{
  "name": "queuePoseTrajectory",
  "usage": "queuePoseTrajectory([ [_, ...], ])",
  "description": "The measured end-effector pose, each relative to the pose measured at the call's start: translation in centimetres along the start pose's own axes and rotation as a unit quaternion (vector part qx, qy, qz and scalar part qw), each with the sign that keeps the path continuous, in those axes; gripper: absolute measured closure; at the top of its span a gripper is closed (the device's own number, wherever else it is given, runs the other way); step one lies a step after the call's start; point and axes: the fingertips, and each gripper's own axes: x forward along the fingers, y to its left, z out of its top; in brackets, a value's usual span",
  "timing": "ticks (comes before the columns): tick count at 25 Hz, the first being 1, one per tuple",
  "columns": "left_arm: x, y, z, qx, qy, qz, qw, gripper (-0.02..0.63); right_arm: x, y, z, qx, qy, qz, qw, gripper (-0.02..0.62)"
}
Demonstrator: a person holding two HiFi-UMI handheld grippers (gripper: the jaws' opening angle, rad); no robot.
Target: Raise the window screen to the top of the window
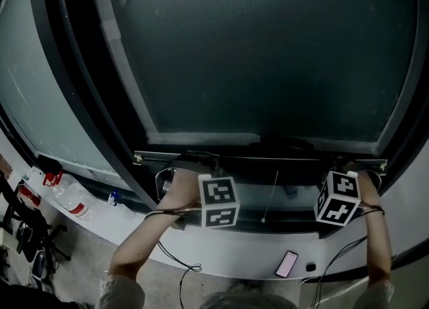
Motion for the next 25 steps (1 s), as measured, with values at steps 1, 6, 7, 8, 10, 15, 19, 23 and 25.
queuePoseTrajectory([
  [1,0.0,0.0,0.0,-0.001,0.001,-0.010,0.9999,0.577,0.0,0.0,0.0,0.002,0.002,0.009,1.000,0.571],
  [6,0.1,0.0,0.1,-0.013,-0.008,-0.054,0.9984,0.583,0.0,-0.2,0.0,0.014,-0.003,0.060,0.998,0.574],
  [7,0.0,-0.1,0.1,-0.017,-0.027,-0.065,0.9974,0.584,-0.1,-0.1,0.0,0.016,-0.005,0.074,0.997,0.575],
  [8,-0.2,-0.3,0.1,-0.024,-0.050,-0.078,0.9954,0.584,-0.1,0.1,0.1,0.016,-0.007,0.088,0.996,0.575],
  [10,-0.4,-0.6,0.2,-0.040,-0.085,-0.110,0.9895,0.586,-0.2,0.5,0.0,0.019,-0.004,0.120,0.993,0.577],
  [15,-0.4,-0.5,0.2,-0.039,-0.073,-0.156,0.9842,0.588,0.1,1.1,-0.4,0.041,0.026,0.173,0.984,0.578],
  [19,-0.3,-0.6,0.2,-0.038,-0.074,-0.136,0.9872,0.588,-0.2,0.4,0.3,0.015,0.018,0.133,0.991,0.578],
  [23,-0.2,-0.4,0.1,-0.034,-0.075,-0.126,0.9885,0.588,-0.1,0.1,0.7,-0.003,0.017,0.116,0.993,0.578],
  [25,-0.6,-0.2,0.0,-0.034,-0.075,-0.118,0.9896,0.588,-0.6,0.0,0.6,-0.005,0.017,0.114,0.993,0.578],
])
